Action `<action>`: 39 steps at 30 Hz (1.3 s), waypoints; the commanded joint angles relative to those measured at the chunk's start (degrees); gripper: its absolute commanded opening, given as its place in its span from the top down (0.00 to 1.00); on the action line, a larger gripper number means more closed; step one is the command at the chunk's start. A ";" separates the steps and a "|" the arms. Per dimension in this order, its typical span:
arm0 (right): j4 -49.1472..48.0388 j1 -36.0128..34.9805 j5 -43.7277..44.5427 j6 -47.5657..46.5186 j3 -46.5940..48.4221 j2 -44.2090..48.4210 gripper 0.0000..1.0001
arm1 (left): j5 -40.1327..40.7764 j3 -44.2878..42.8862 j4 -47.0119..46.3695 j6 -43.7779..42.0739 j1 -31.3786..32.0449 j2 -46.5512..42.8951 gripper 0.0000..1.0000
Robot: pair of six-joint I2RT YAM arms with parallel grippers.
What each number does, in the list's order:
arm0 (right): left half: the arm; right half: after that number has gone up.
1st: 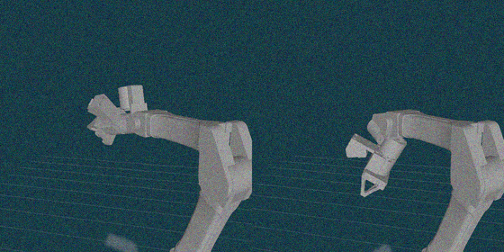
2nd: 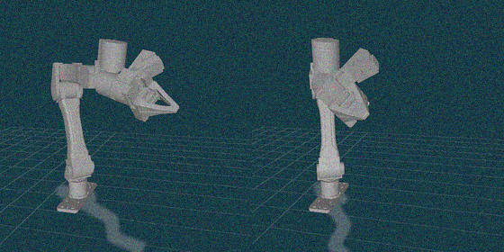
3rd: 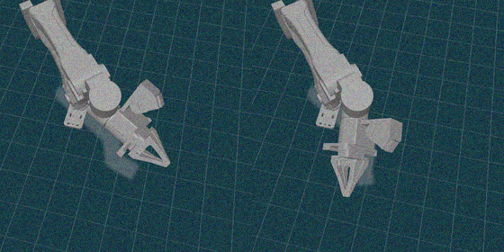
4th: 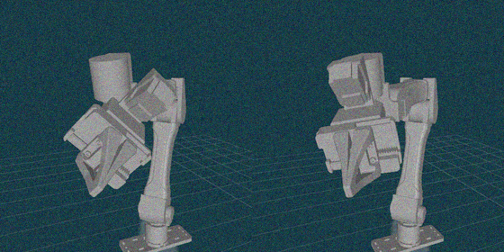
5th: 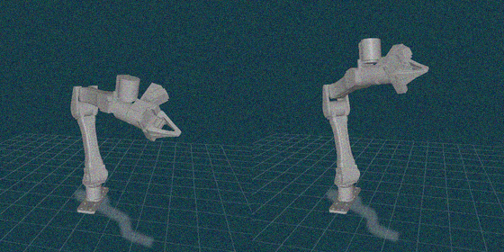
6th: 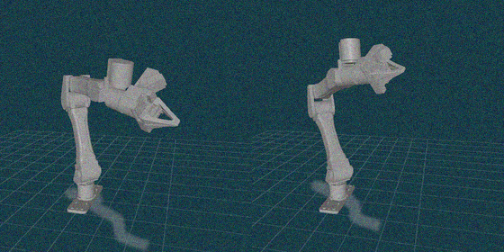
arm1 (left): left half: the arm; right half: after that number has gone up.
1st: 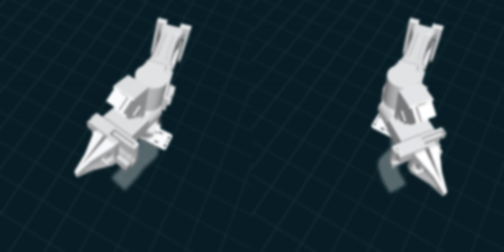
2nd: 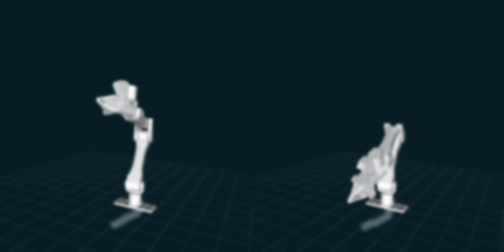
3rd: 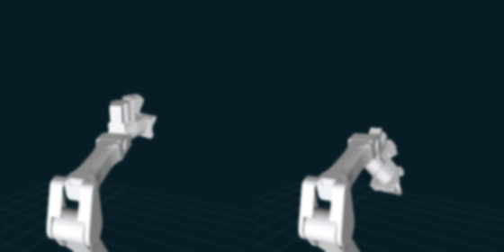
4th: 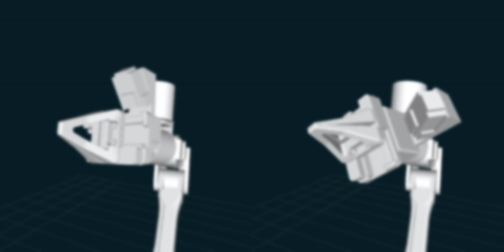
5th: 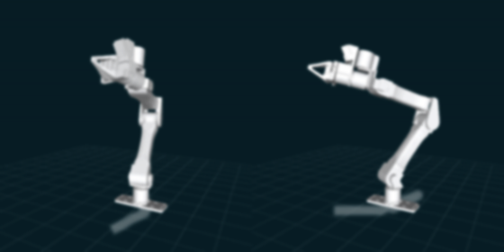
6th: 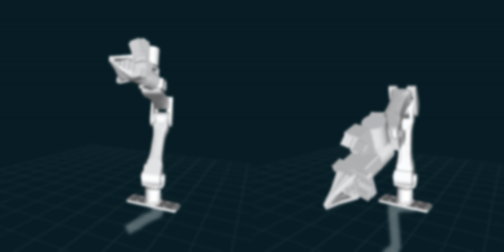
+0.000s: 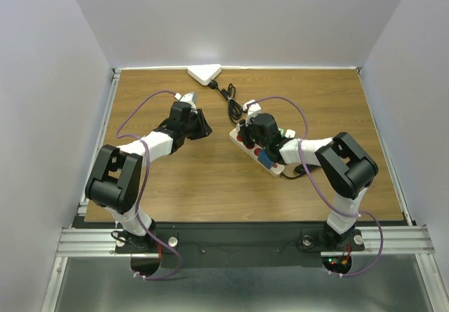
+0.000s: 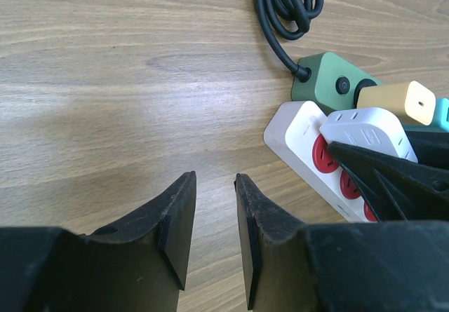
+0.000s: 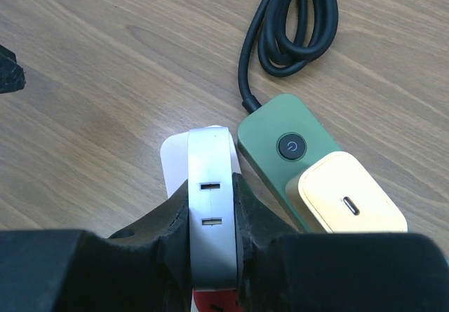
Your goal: Insert the plug
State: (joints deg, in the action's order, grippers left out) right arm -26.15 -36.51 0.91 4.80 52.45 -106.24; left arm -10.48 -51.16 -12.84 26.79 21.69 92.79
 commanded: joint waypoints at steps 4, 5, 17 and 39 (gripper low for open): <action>20.70 -2.60 -3.10 4.17 -3.84 -8.90 1.00 | 0.81 -2.11 0.27 -1.47 0.19 -4.55 0.60; 20.79 -2.60 -3.37 4.17 -3.93 -9.16 1.00 | 0.90 -1.93 0.19 -1.56 0.19 -4.73 0.60; 20.26 -3.83 -3.46 6.54 -5.87 -11.45 1.00 | 1.16 -2.02 0.54 -2.35 0.19 -7.18 0.60; 27.73 -5.24 9.02 5.66 6.17 3.49 0.34 | 3.27 -3.16 3.43 -2.35 0.19 -10.70 0.45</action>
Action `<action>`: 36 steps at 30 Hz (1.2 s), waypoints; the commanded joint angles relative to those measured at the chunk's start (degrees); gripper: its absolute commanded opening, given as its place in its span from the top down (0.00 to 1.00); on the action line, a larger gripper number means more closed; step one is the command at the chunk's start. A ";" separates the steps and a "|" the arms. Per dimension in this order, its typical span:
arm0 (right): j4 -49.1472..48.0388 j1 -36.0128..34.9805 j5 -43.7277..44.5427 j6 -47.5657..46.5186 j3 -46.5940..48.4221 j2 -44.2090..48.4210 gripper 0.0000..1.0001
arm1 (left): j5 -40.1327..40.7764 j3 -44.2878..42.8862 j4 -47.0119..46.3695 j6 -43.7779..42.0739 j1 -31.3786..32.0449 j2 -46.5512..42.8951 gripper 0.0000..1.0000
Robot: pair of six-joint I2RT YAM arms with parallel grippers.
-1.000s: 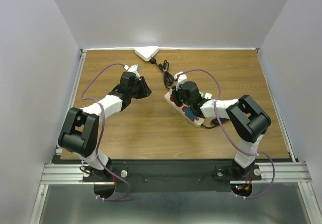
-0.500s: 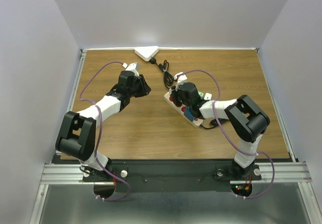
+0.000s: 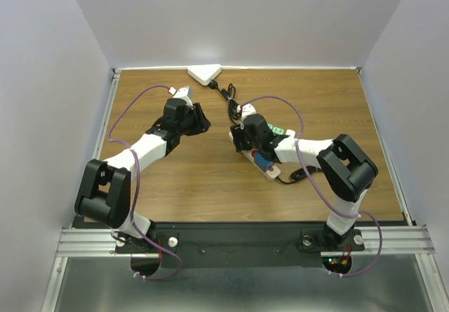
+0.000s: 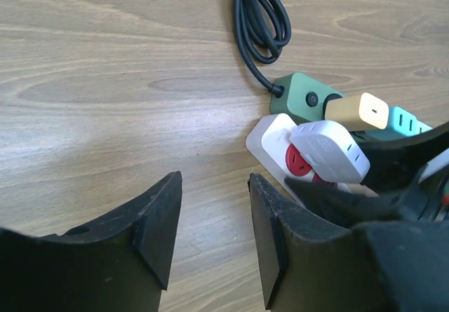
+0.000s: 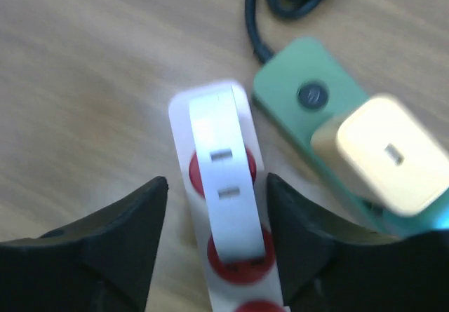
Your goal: Insert the plug
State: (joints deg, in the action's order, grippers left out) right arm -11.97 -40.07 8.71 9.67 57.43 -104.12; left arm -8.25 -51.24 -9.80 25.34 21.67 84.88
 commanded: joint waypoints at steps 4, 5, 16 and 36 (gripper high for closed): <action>13.55 -1.67 2.98 -0.27 4.08 3.57 0.24 | 1.48 -3.34 0.84 -1.17 0.21 -3.67 0.44; 13.55 -1.59 3.24 -0.27 4.53 4.61 0.22 | 1.66 -3.42 1.01 -1.17 0.13 -3.84 0.44; 14.08 -1.24 11.14 -1.50 2.96 19.55 0.00 | 5.26 -5.62 6.98 -2.40 -0.05 -10.69 0.27; 18.99 19.77 15.98 7.12 -7.42 44.60 0.00 | 20.99 -7.64 17.98 -6.53 -0.31 -27.84 0.10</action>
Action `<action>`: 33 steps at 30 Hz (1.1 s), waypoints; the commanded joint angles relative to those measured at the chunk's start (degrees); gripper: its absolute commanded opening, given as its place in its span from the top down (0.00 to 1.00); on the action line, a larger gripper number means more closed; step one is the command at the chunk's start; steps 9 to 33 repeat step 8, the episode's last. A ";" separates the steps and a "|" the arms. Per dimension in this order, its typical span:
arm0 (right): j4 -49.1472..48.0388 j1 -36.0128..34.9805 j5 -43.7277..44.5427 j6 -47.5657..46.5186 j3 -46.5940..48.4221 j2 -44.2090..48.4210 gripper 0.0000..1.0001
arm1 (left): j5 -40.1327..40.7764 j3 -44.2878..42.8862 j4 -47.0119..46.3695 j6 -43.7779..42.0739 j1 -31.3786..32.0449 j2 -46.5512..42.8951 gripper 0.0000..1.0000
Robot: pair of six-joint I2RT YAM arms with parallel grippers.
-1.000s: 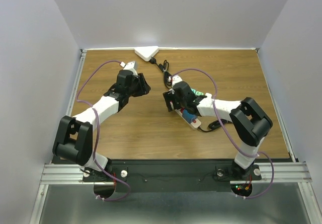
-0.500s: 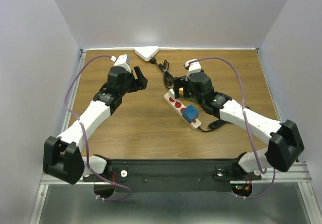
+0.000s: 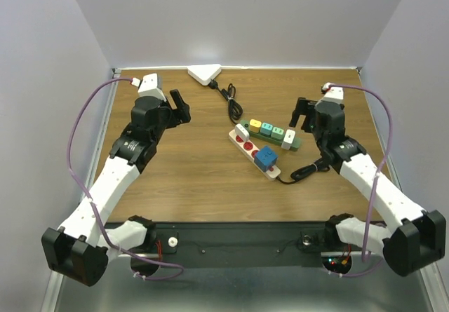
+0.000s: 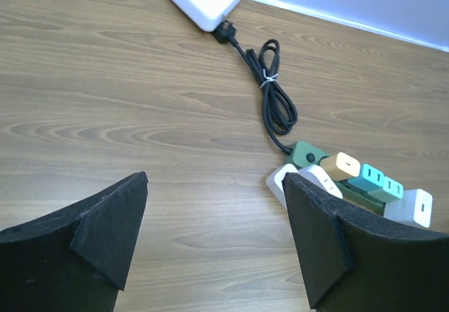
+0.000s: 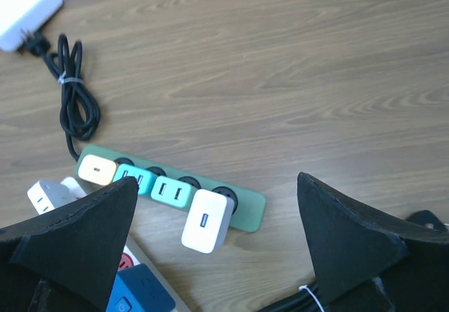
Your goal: Insert the plug
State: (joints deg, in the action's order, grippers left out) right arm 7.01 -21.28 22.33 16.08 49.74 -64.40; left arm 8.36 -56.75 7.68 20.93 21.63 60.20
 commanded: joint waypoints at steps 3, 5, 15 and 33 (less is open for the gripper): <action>1.34 1.15 3.60 0.62 0.62 6.30 0.00 | 5.17 -2.31 0.67 -2.64 -0.27 -4.48 0.09; 1.78 1.15 4.21 0.71 0.80 6.83 0.00 | 5.26 -2.22 0.41 -3.08 -0.27 -5.09 0.09; 2.22 1.24 4.91 1.33 0.71 8.06 0.00 | 6.31 -2.49 0.58 -3.70 -0.36 -6.06 0.09; 2.22 1.24 4.91 1.33 0.71 8.06 0.00 | 6.31 -2.49 0.58 -3.70 -0.36 -6.06 0.09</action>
